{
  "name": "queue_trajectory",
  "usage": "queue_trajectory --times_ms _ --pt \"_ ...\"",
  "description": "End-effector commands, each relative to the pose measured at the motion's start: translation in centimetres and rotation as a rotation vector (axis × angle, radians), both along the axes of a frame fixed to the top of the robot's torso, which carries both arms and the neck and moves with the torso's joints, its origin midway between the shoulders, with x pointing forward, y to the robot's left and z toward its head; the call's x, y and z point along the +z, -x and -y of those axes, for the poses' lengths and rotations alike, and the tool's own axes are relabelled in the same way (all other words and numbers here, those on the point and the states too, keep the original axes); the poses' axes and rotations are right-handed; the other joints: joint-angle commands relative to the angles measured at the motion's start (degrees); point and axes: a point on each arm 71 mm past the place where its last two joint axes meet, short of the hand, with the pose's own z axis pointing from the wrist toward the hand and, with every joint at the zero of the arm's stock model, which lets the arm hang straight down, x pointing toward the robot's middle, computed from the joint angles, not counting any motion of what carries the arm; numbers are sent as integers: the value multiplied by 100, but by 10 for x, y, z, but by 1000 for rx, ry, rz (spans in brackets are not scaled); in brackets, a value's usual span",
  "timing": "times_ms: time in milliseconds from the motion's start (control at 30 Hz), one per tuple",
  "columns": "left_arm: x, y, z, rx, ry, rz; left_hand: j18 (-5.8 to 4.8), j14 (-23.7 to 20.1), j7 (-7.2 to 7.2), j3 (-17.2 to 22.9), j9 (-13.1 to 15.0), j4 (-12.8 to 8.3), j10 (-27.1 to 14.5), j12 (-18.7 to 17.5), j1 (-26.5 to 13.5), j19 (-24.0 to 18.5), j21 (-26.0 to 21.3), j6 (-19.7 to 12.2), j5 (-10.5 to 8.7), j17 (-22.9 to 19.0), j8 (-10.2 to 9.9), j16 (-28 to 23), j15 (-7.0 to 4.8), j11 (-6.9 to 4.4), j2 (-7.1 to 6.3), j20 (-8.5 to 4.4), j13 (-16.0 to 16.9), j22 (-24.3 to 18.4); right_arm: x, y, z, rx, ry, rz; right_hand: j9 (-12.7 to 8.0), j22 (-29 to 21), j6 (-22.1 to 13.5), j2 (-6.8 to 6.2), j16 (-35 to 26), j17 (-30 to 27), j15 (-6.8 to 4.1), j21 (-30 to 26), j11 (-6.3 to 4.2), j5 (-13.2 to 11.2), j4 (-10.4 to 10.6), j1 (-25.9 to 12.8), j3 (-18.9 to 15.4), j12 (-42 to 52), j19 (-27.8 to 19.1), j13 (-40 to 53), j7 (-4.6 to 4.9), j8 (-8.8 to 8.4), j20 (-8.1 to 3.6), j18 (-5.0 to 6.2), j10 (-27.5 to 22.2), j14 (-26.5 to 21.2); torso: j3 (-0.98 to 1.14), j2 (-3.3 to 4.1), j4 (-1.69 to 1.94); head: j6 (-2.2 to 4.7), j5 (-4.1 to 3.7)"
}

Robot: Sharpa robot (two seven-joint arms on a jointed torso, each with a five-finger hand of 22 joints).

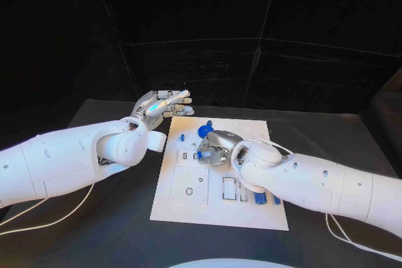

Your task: Assemble the parts on the task board

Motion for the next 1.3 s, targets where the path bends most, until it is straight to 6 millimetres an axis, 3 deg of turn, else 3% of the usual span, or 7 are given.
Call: queue_trajectory --times_ms 33,400,633,800,1133,1233,1300 --pt "2 0 1 -9 8 9 83 -34 14 -2 -1 -42 33 -30 26 14 -29 32 11 10 -33 -36 -2 14 46 20 1 -8 0 0 1 -21 -5 10 8 -6 -98 -61 -8 1144 58 -13 7 -63 44 -127 -59 -39 15 408 6 -3 52 -98 -34 512 0 1 -5 -1 2" --pt "1 -1 -1 -5 5 6 93 59 -43 10 4 -70 140 -17 41 86 -20 118 13 68 -17 -19 -40 -31 68 -5 5 -3 9 2 6 -51 -99 85 3 -20 -438 -308 -45 1072 105 -22 64 -55 290 -426 -461 -132 12 320 62 8 95 -95 -135 494 10 -4 -1 9 14" --pt "-1 -2 -6 7 -57 -10 63 1032 -186 -8 26 -42 690 56 -37 843 387 502 24 462 82 474 -347 -239 50 -340 54 173 23 14 19 8 -197 151 5 -51 -597 -436 -76 1014 132 -39 95 -41 353 -255 -596 -123 -4 315 97 29 121 -89 -141 479 2 -12 -18 38 68" --pt "-9 -2 -12 -24 -221 -62 75 2383 -482 -77 83 112 1635 275 -227 1995 1255 1030 41 1533 218 1768 -820 -648 -50 -801 206 603 46 21 42 98 -247 157 43 -438 -476 -389 -284 643 116 -239 70 75 538 -170 -724 -169 -206 263 63 165 118 -13 -179 379 11 -22 -15 67 74" --pt "-25 0 -12 -183 -687 -221 49 2393 -695 -45 518 251 1958 1147 -442 1952 2452 1222 2 5689 649 6161 -982 -879 -249 -1020 1067 1468 87 -2 117 -77 -356 -13 75 -1124 -107 -201 -660 96 -9 -646 -62 309 615 -74 -957 -169 -501 249 -77 426 7 105 -145 254 60 -149 -54 10 101" --pt "-26 -1 -9 -233 -841 -265 -343 2708 -748 -222 709 527 1944 1763 -767 2764 4845 1119 26 7364 848 7863 -1051 -901 -164 -1067 1604 4414 95 -13 143 -151 -367 -15 68 -1219 -111 -175 -701 42 -15 -703 -67 362 618 -59 -985 -200 -533 222 -81 433 -1 120 -166 246 74 -177 -58 -3 118" --pt "-26 -2 -7 -250 -908 -279 -525 2765 -820 -352 846 588 1813 2288 -793 3078 5861 1005 75 7666 983 8155 -1057 -909 -142 -1127 2083 5694 98 -17 154 -182 -368 -12 64 -1227 -110 -159 -708 39 -18 -713 -71 391 618 -48 -999 -199 -529 223 -82 438 -5 121 -163 249 82 -193 -57 -16 123"
